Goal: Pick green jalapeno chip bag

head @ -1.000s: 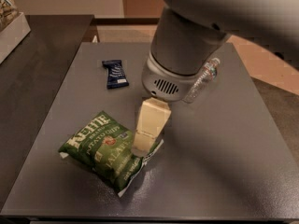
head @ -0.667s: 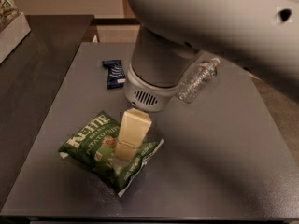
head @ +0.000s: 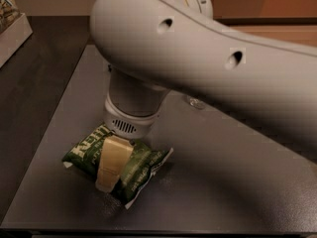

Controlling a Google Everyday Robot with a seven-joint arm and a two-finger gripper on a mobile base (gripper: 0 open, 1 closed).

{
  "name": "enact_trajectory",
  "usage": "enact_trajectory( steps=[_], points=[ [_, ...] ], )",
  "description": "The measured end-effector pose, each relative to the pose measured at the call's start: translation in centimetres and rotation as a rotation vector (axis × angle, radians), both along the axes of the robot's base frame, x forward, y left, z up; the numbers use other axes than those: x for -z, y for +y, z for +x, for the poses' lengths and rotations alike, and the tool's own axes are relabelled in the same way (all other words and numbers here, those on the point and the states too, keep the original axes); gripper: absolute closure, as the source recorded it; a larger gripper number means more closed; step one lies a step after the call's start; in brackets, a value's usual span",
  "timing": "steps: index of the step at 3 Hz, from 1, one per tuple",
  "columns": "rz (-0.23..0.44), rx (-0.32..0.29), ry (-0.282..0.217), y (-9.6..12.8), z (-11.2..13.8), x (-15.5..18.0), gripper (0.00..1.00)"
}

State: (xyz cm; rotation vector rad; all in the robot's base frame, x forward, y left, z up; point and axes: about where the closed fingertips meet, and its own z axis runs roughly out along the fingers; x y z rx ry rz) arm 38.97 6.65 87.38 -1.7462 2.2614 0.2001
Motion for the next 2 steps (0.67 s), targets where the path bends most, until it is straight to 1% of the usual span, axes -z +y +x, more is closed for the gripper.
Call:
enact_trajectory(
  steps=[1, 2],
  points=[
    [-0.014, -0.007, -0.008, 0.9, 0.0, 1.4, 0.00],
    [-0.029, -0.010, -0.010, 1.4, 0.1, 2.4, 0.03]
  ],
)
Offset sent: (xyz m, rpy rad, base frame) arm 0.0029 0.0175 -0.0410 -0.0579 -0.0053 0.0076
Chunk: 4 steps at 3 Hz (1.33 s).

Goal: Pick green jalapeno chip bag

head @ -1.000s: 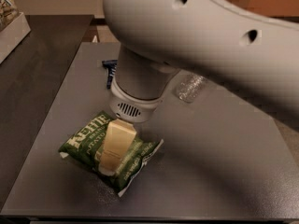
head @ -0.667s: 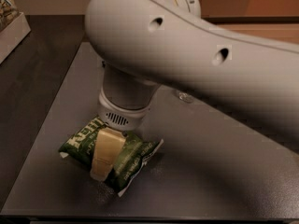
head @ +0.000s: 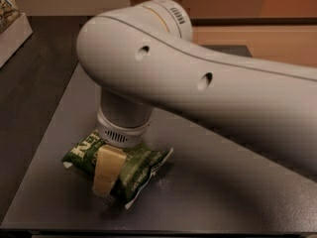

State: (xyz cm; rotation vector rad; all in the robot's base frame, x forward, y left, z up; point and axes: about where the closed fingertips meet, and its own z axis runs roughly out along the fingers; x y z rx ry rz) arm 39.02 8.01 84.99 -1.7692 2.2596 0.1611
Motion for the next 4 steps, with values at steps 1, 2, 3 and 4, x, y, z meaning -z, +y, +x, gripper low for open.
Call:
enact_trajectory(
  steps=[1, 2, 3, 4],
  points=[
    [-0.014, 0.000, -0.002, 0.2, 0.0, 0.6, 0.05],
    [-0.019, -0.001, -0.001, 0.3, 0.1, 1.0, 0.05],
    [-0.007, -0.043, -0.015, 0.6, 0.0, -0.7, 0.63],
    [0.006, -0.061, -0.026, 0.8, -0.2, -1.7, 0.87]
  ],
)
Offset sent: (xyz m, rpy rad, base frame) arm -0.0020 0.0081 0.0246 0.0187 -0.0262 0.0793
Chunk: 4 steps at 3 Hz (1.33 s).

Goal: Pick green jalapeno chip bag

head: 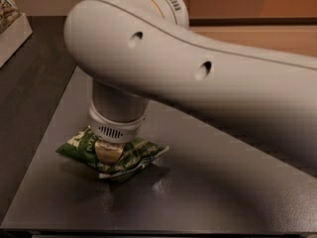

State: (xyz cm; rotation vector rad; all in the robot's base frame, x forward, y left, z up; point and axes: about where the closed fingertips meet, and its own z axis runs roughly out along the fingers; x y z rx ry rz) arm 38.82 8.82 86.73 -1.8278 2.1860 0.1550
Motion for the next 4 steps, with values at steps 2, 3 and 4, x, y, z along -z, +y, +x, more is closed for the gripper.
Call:
enact_trajectory(
  steps=[2, 3, 4],
  points=[
    [0.052, -0.097, -0.110, 0.5, 0.5, -8.5, 1.00],
    [0.086, -0.146, -0.181, 0.8, 0.4, -13.5, 1.00],
    [0.086, -0.146, -0.181, 0.8, 0.4, -13.6, 1.00]
  ],
)
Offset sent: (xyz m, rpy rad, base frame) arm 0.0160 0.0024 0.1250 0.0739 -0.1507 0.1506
